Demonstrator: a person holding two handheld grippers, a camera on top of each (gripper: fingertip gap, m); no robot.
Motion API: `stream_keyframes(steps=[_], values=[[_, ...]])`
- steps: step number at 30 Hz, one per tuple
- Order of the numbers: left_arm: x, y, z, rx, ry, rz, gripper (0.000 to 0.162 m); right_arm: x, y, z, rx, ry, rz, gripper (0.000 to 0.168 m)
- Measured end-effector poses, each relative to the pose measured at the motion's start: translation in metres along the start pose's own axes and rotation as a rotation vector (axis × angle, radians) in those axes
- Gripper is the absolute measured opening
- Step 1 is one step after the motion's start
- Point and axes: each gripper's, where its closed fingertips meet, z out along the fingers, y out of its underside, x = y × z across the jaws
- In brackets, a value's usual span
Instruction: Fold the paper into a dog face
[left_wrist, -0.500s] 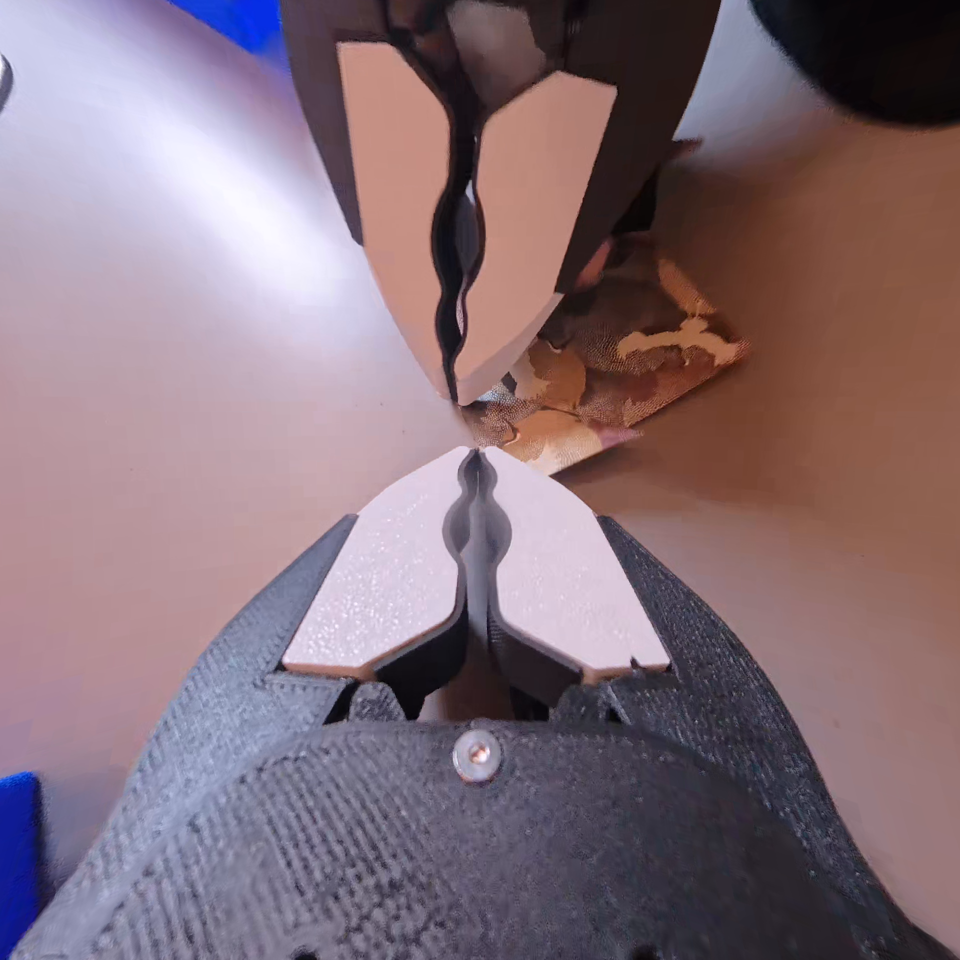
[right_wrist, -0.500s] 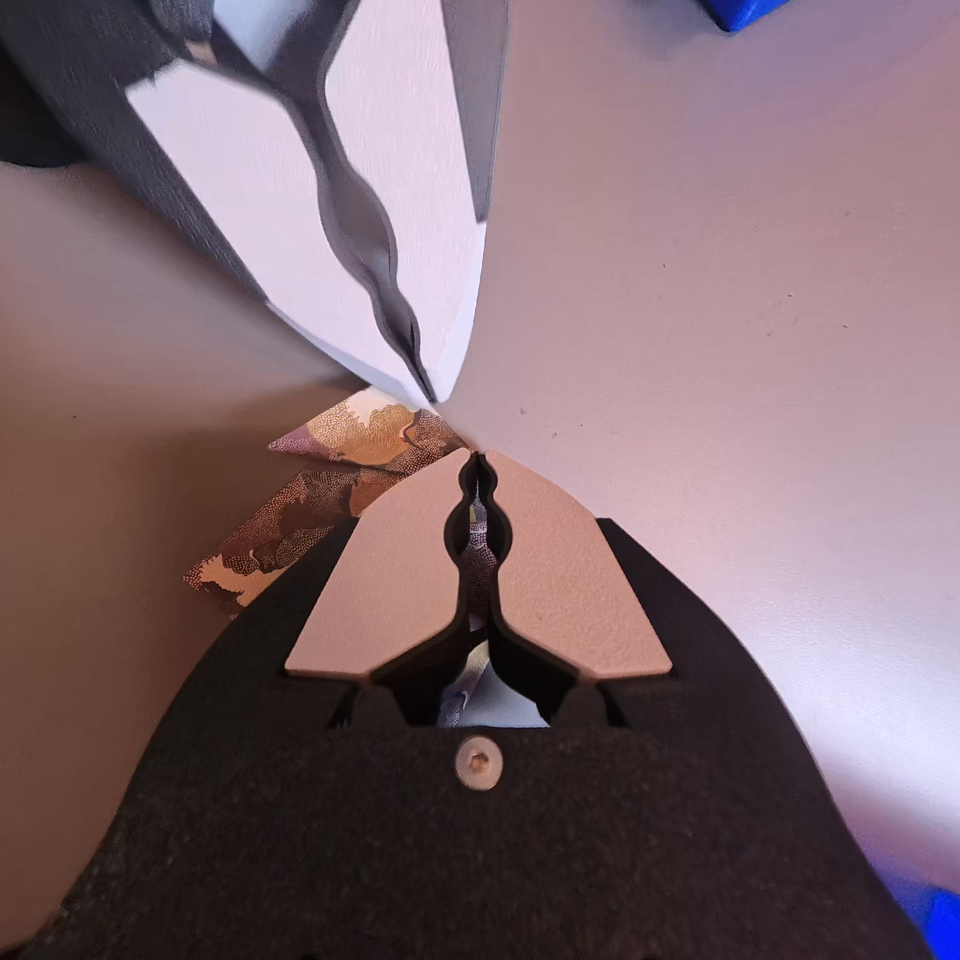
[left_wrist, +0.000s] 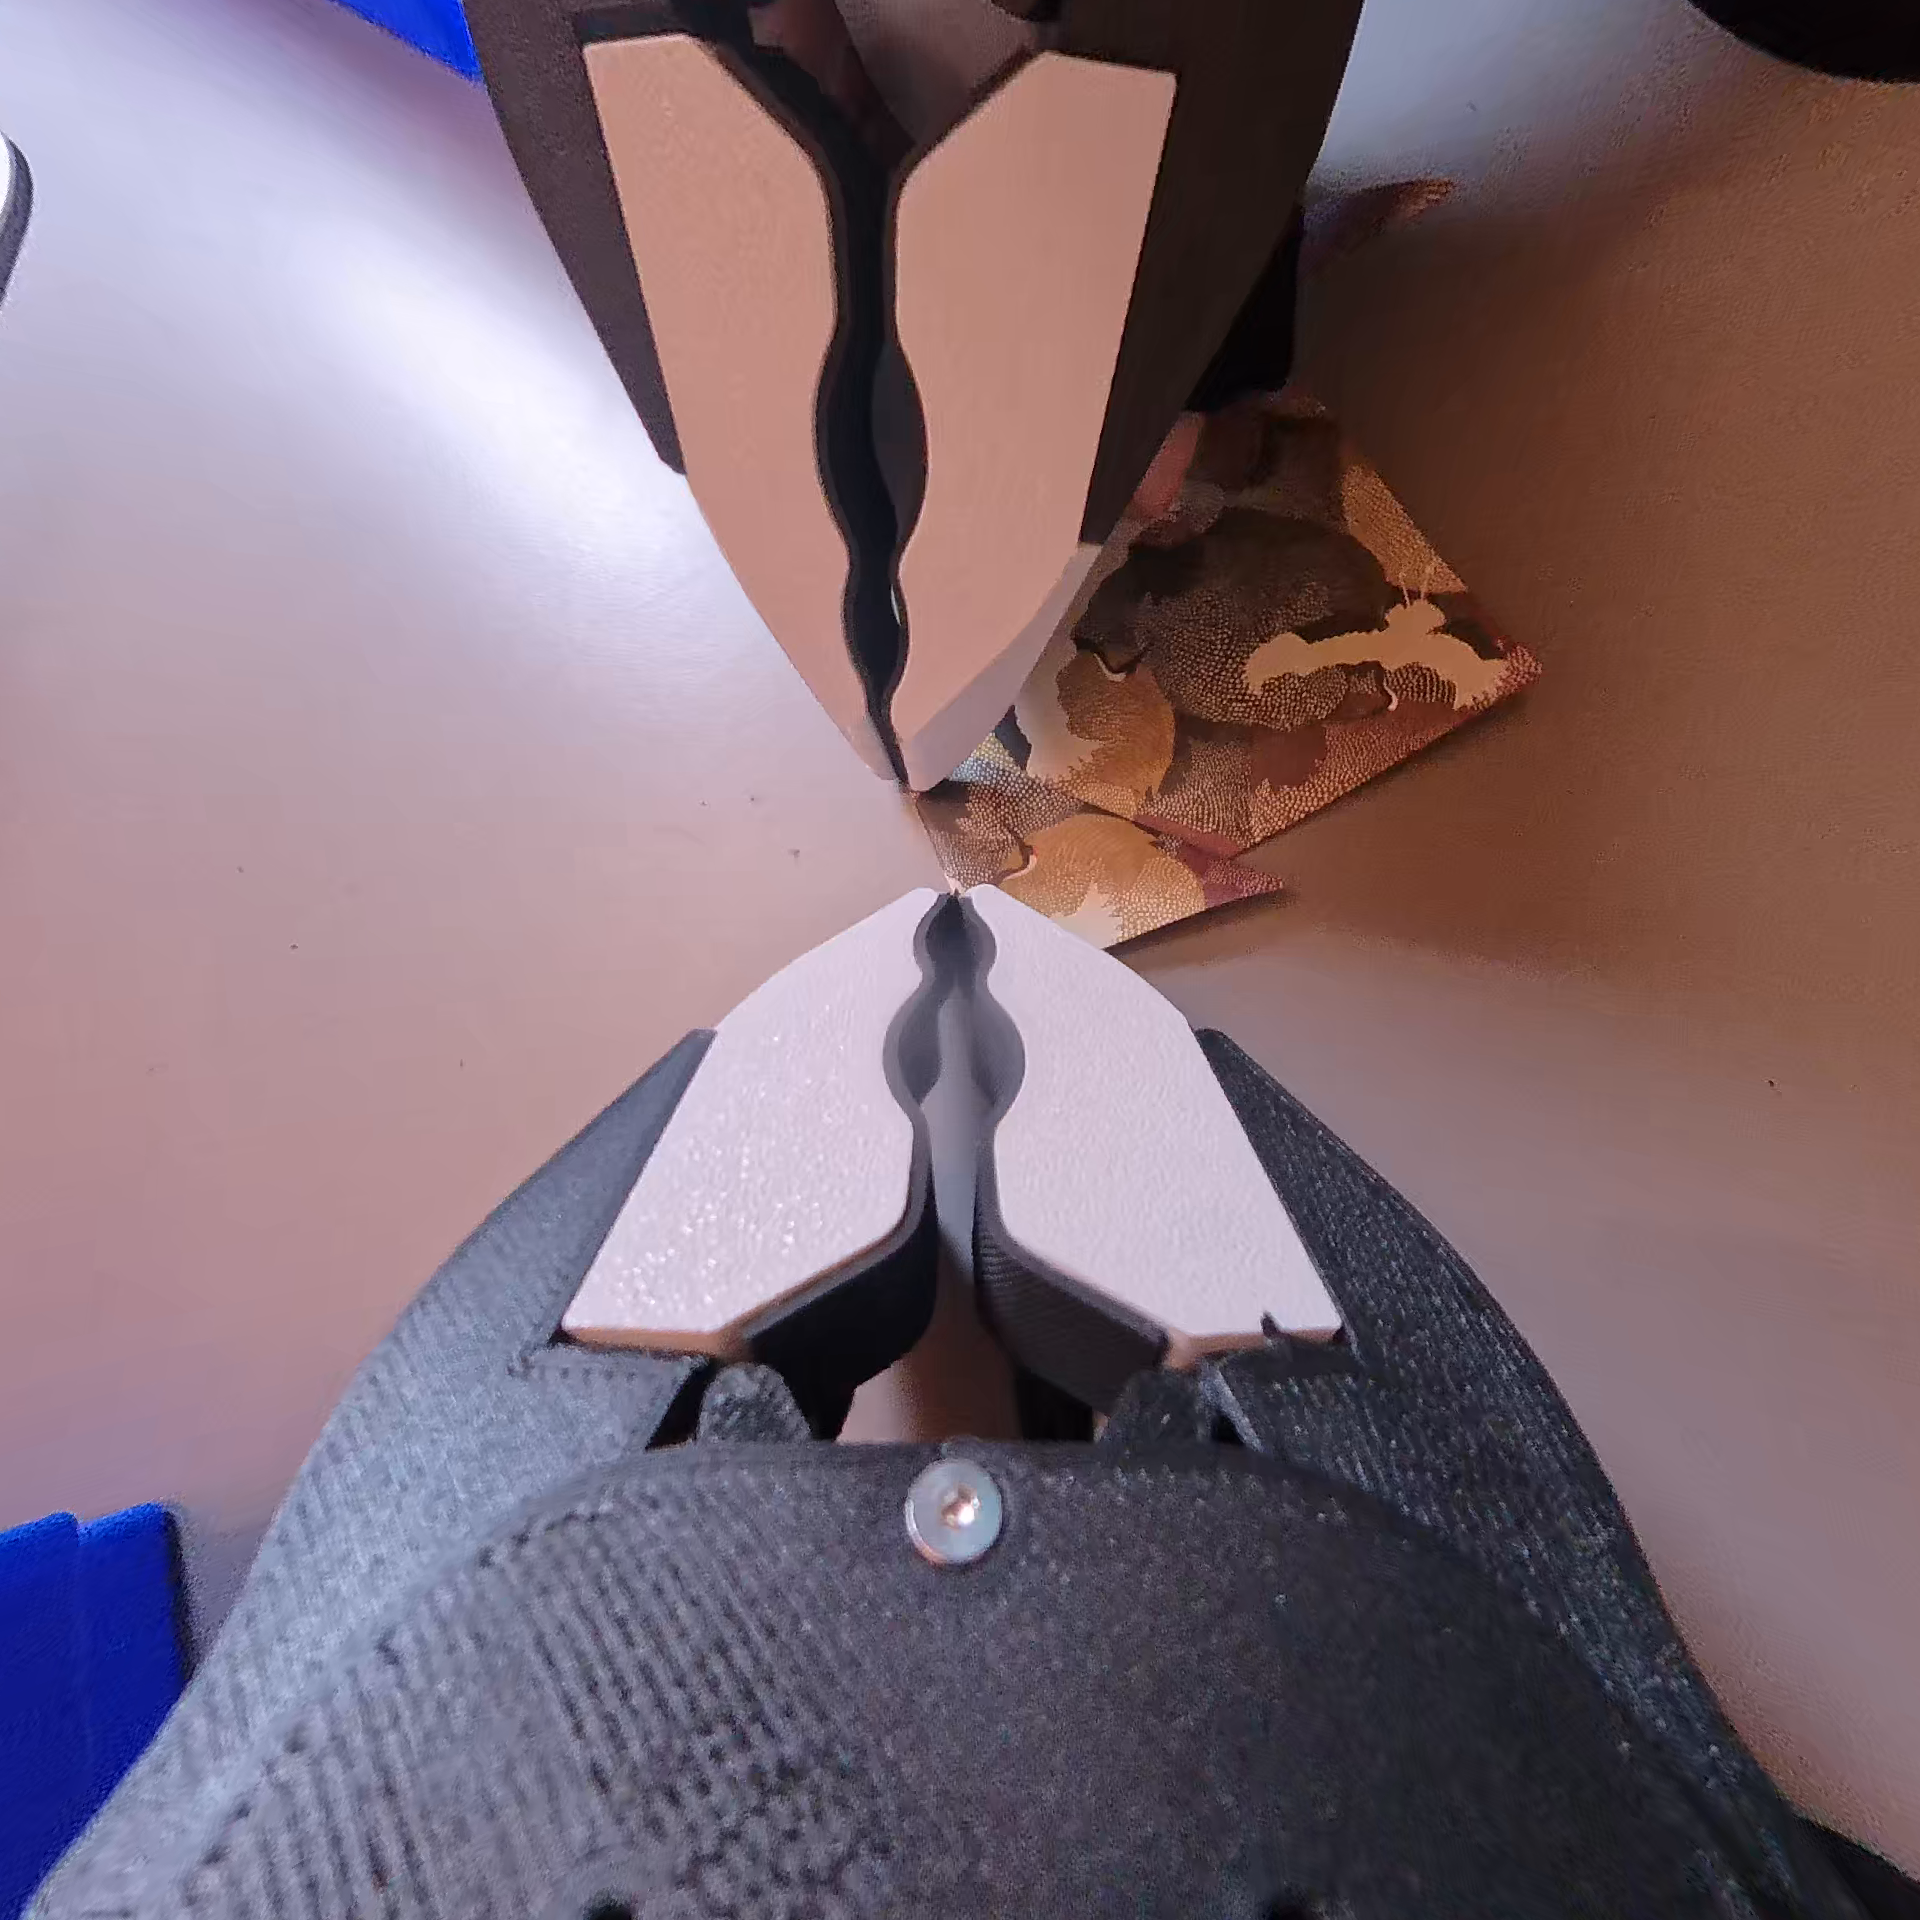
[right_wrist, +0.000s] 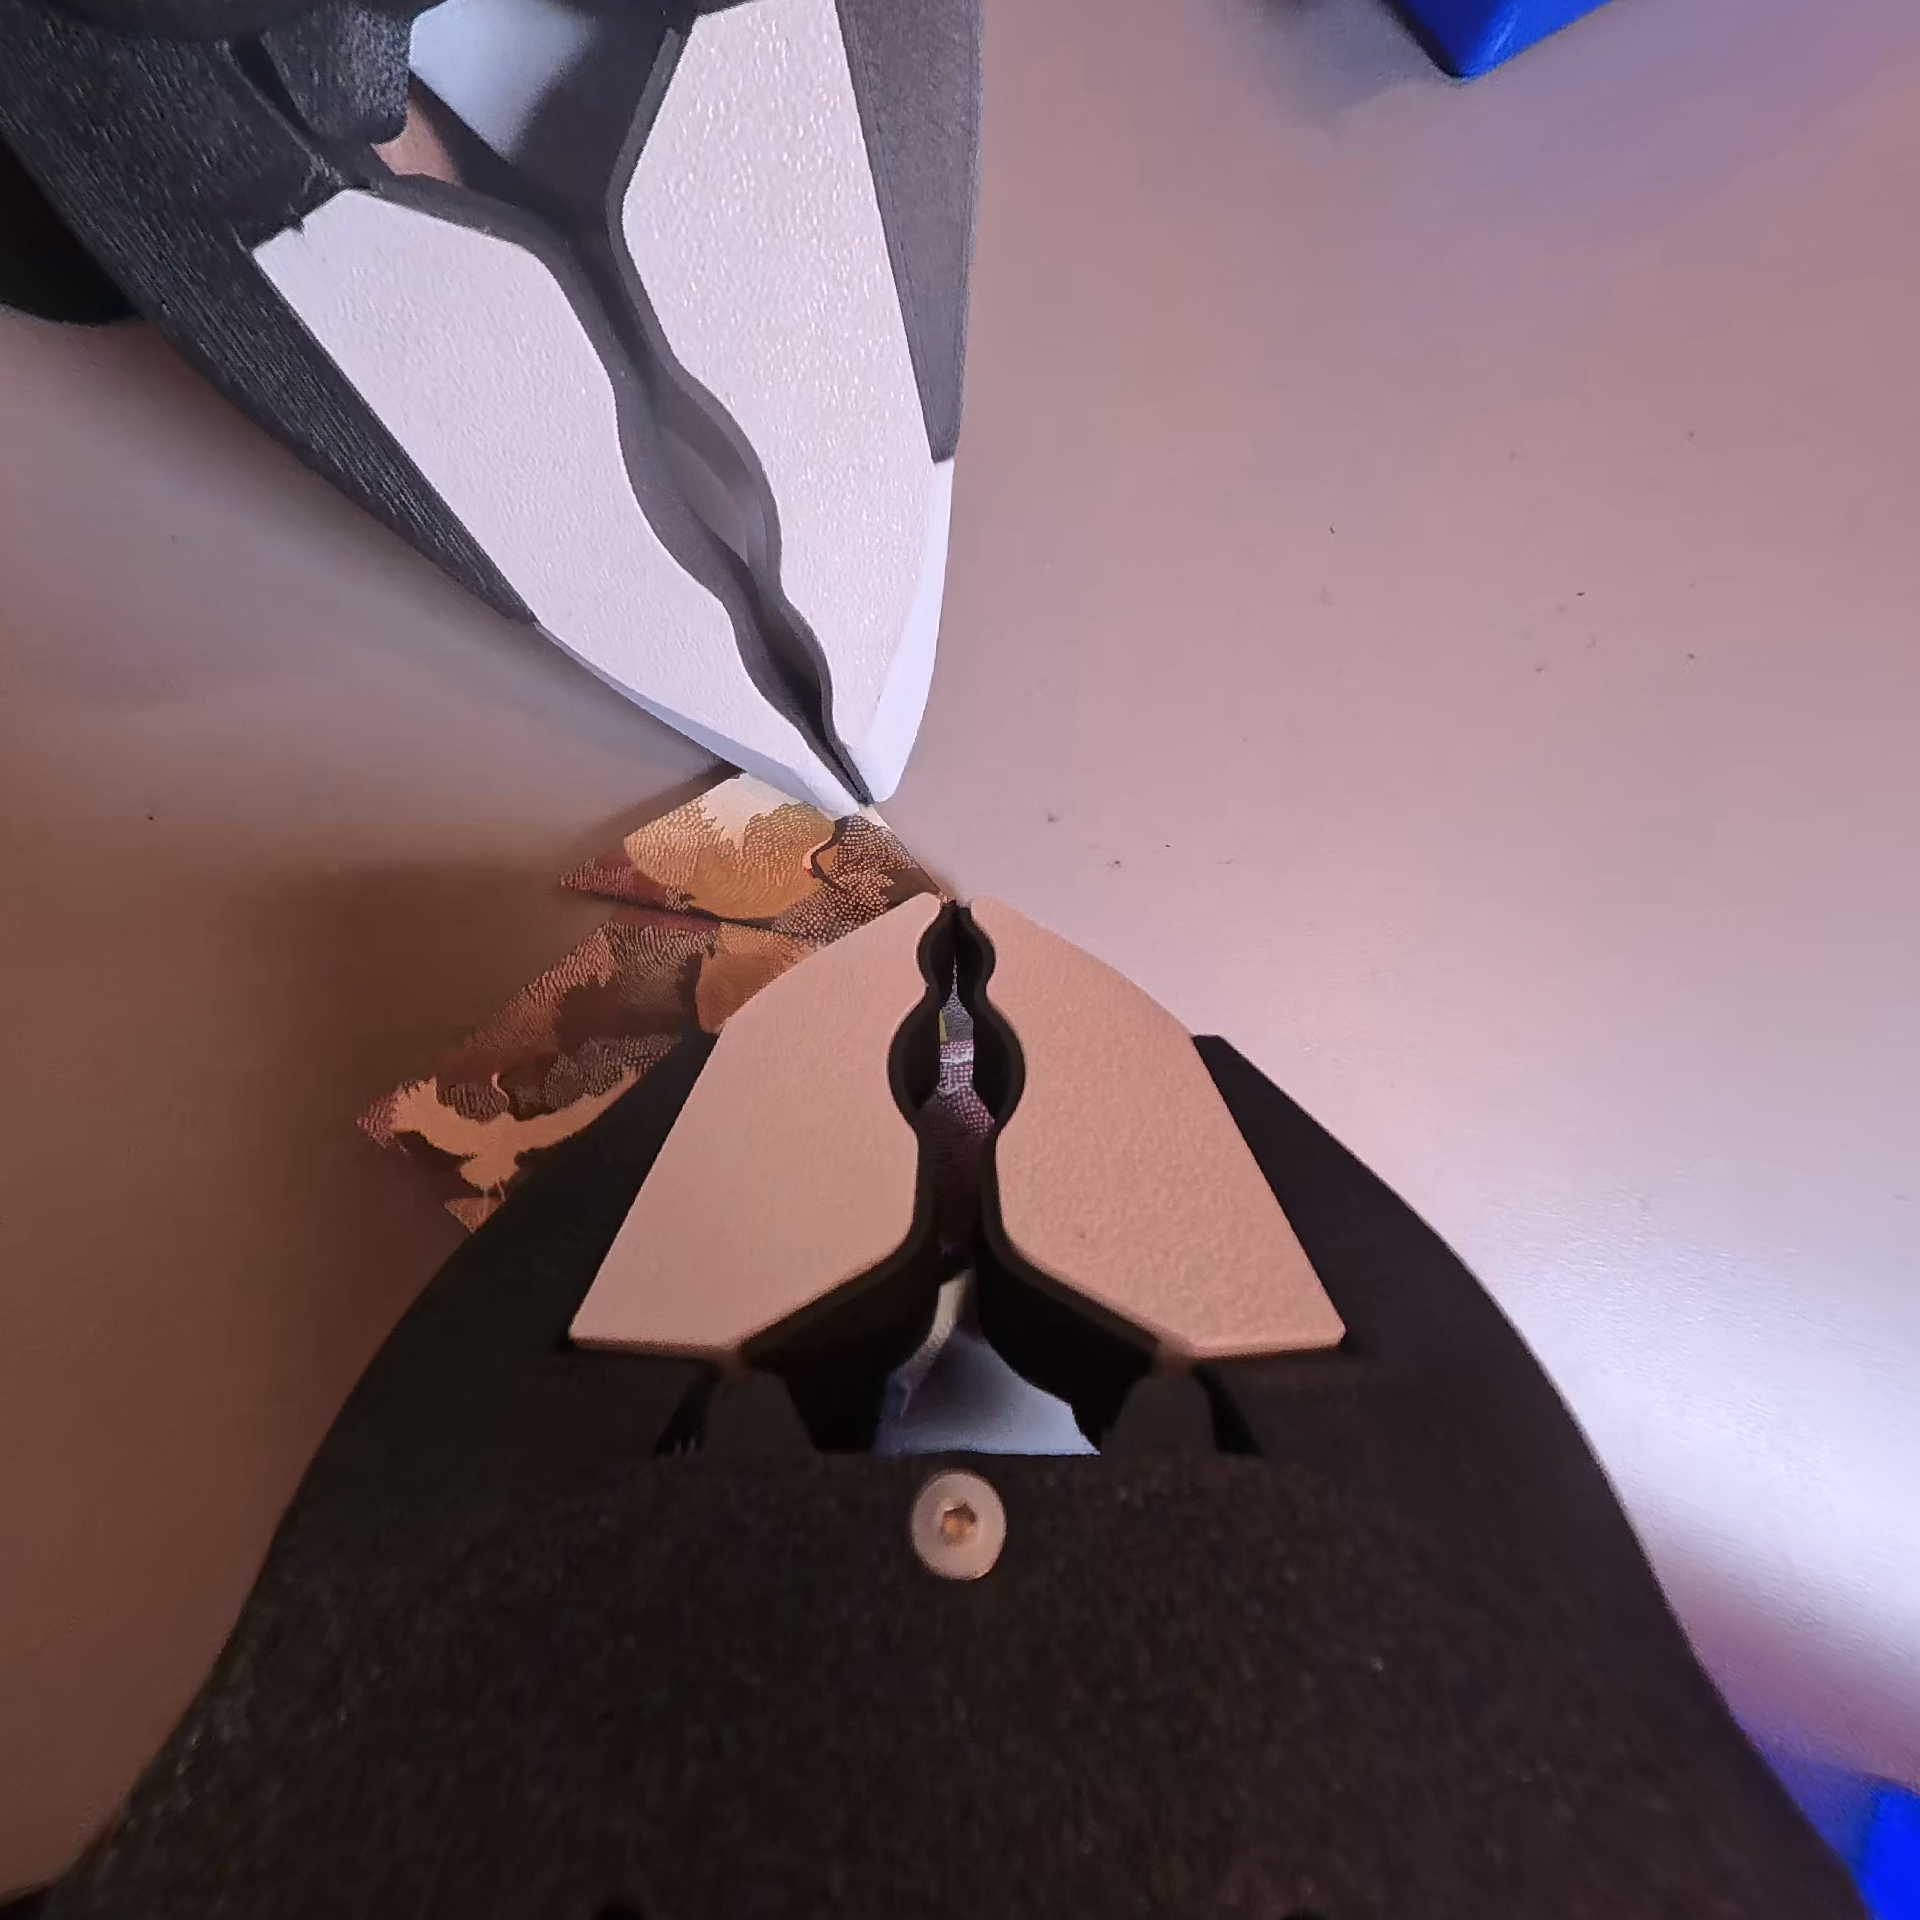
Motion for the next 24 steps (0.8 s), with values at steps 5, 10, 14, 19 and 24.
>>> stream_keyframes(steps=[5,10,14,19,24], values=[[0.001,0.001,-0.001,0.001,-0.007,-0.018,0.000,-0.002,0.001,-0.001,-0.004,-0.015,0.000,0.000],[0.002,0.003,-0.003,-0.018,-0.025,-0.028,0.001,-0.004,0.002,-0.002,-0.004,-0.051,0.020,0.000],[0.003,0.005,-0.005,-0.039,-0.018,-0.052,0.000,-0.004,0.003,-0.002,-0.002,-0.059,0.027,0.001],[-0.012,0.013,-0.010,-0.012,0.023,-0.196,0.000,-0.004,0.003,-0.002,0.005,-0.064,0.042,0.000],[-0.008,-0.009,-0.009,0.086,0.066,-0.208,0.000,-0.004,0.003,-0.002,0.008,-0.061,0.049,0.000]])
